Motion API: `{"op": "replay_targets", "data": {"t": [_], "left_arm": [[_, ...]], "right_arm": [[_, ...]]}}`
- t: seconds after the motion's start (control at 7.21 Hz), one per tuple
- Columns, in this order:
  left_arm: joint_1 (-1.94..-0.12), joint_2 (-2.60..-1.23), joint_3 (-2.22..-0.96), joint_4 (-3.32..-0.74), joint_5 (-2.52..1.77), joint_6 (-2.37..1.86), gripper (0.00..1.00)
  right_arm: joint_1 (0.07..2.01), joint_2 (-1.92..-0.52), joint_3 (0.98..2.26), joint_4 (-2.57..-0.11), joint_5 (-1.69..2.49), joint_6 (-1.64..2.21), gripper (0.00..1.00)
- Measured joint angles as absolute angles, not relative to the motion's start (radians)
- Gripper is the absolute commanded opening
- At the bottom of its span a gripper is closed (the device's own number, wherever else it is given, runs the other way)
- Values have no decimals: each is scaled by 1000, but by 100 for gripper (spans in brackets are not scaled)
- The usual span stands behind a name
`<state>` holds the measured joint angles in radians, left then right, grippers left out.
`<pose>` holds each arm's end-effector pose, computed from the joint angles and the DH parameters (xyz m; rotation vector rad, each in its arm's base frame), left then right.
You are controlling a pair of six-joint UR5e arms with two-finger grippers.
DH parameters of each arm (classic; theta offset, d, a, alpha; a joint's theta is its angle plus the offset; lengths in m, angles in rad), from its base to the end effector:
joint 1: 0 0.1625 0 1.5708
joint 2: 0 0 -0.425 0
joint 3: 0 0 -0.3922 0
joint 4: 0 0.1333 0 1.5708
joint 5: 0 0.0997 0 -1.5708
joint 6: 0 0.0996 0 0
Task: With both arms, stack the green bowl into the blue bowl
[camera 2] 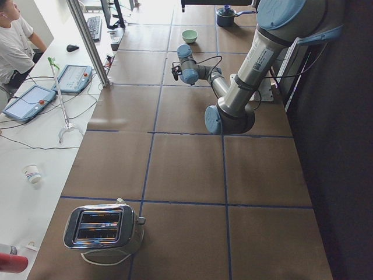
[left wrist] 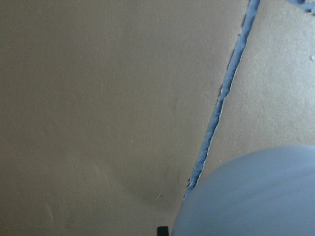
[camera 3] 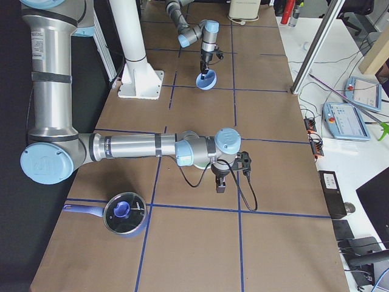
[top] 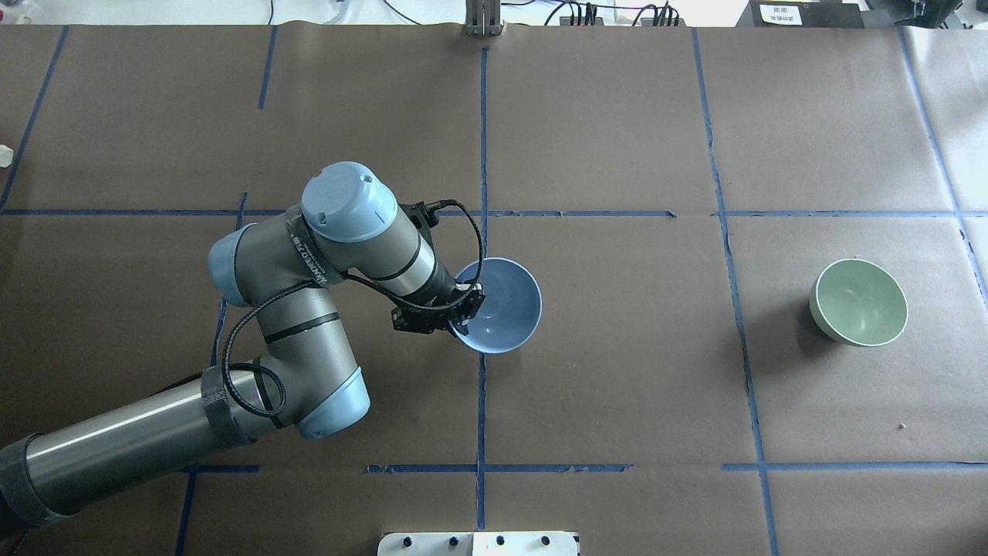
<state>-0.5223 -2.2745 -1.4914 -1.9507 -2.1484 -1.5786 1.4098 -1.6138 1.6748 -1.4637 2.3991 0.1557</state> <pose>0.5821 -0.4262 0.2180 -0.2616 1.0748 -0.1852 -0.0182 -0.4861 0.6129 0.0261 -0.8410 -0.0746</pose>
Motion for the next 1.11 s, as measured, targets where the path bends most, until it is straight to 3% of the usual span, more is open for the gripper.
{"op": "replay_targets", "data": {"t": [0.14,0.28,0.42,0.83,1.11], "left_arm": [[-519,-2276,-1483,-1952,-2147,-1578,21],[-518,-2276,-1479,-1953,-2146,-1577,67],[-517,-2275,-1478,-1954,-2146,-1575,86],[-519,-2272,-1481,-1954,-2145,-1572,99],[-571,-2259,-1543,-1949,-2145,-1572,100]], "right_arm": [[1407,-1614,1675,-1464,2399,157,100],[1405,-1614,1676,-1464,2400,157,100],[1404,-1614,1677,-1464,2400,158,100],[1402,-1614,1677,-1463,2399,158,100],[1389,-1613,1678,-1452,2402,161,100]]}}
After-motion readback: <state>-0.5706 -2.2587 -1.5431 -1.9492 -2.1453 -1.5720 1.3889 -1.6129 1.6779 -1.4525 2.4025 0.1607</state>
